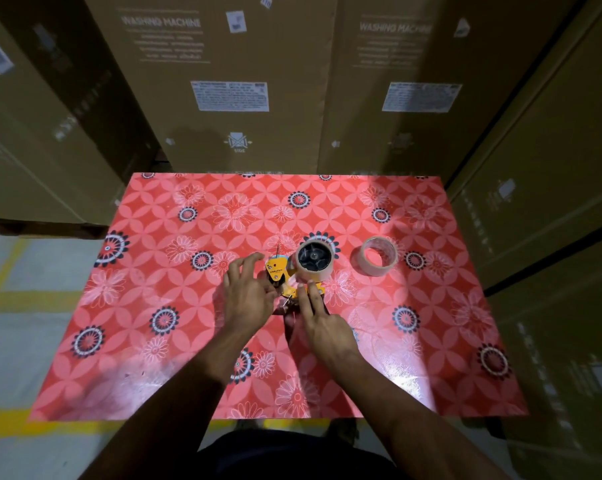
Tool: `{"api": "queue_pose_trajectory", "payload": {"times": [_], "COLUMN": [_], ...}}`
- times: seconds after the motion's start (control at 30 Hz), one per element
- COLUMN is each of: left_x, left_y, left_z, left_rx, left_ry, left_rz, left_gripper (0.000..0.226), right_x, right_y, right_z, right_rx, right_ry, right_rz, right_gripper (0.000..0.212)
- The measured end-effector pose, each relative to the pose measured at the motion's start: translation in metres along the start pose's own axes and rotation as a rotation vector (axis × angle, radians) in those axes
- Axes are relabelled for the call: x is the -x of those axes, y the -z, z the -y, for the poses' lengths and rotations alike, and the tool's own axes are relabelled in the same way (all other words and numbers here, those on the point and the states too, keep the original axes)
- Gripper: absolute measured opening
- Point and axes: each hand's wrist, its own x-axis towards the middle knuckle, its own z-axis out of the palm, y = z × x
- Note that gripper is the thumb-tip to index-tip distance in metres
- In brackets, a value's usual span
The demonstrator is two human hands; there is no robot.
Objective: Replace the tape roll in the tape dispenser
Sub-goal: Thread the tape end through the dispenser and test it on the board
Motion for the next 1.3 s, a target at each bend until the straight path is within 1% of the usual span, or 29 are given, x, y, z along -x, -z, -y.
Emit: {"api": "queue_pose_trajectory", "payload": {"times": [0.1,0.17,0.23,0.3,0.4,0.5,0.57,0.77,0.83,0.87,0.97,1.03,1.1,1.23,1.3], "left_x": [0.007,0.01,0.013,0.016,0.019,0.021,0.022,0.025,0.026,0.026,0.026,0.025,0.024,0.018,0.017], "left_y": [0.004,0.002,-0.003,-0.003,0.0,0.004,0.004,0.003,0.003,0.002,0.0,0.0,0.002,0.002,0.0], "left_z": [0.004,0.015,0.036,0.057,0.072,0.075,0.075,0.068,0.068,0.069,0.072,0.074,0.075,0.079,0.082], "left_rx": [0.003,0.011,0.005,-0.019,-0.05,-0.065,-0.062,-0.02,0.008,0.021,0.018,0.028,0.046,0.024,0.032], "left_ry": [-0.005,-0.003,0.026,0.055,0.02,0.036,0.052,0.002,0.001,0.004,-0.021,-0.035,-0.032,-0.064,-0.072], "left_rz": [-0.009,-0.021,-0.019,-0.018,-0.041,-0.053,-0.049,-0.038,-0.046,-0.044,-0.029,-0.021,-0.021,-0.016,-0.016], "left_gripper": [0.01,0.005,0.009,0.011,0.011,0.011,0.01,0.008,0.007,0.006,0.006,0.006,0.007,0.007,0.005], "right_x": [0.007,0.01,0.011,0.01,0.004,0.004,0.004,0.002,-0.006,-0.01,-0.019,-0.024,-0.027,-0.036,-0.041], "right_y": [0.016,0.027,0.028,0.019,0.004,-0.005,-0.006,-0.007,-0.007,-0.005,0.0,-0.002,-0.005,-0.007,-0.005], "right_z": [-0.001,-0.002,-0.002,-0.005,-0.01,-0.018,-0.022,-0.022,-0.016,-0.011,0.0,0.002,0.003,0.006,0.009], "right_rx": [0.049,-0.022,-0.035,-0.036,-0.022,-0.017,-0.007,0.013,0.043,0.012,-0.105,-0.144,-0.154,-0.194,-0.201], "right_ry": [0.0,-0.017,0.01,0.027,0.004,0.0,-0.006,-0.073,-0.079,-0.071,-0.091,-0.106,-0.135,-0.142,-0.186], "right_rz": [-0.021,-0.095,0.006,0.071,0.053,0.098,0.072,-0.084,-0.092,-0.083,-0.059,-0.077,-0.054,-0.099,-0.123], "right_gripper": [0.088,0.084,0.084,0.081,0.086,0.091,0.091,0.068,0.059,0.052,0.046,0.042,0.044,0.056,0.058]}}
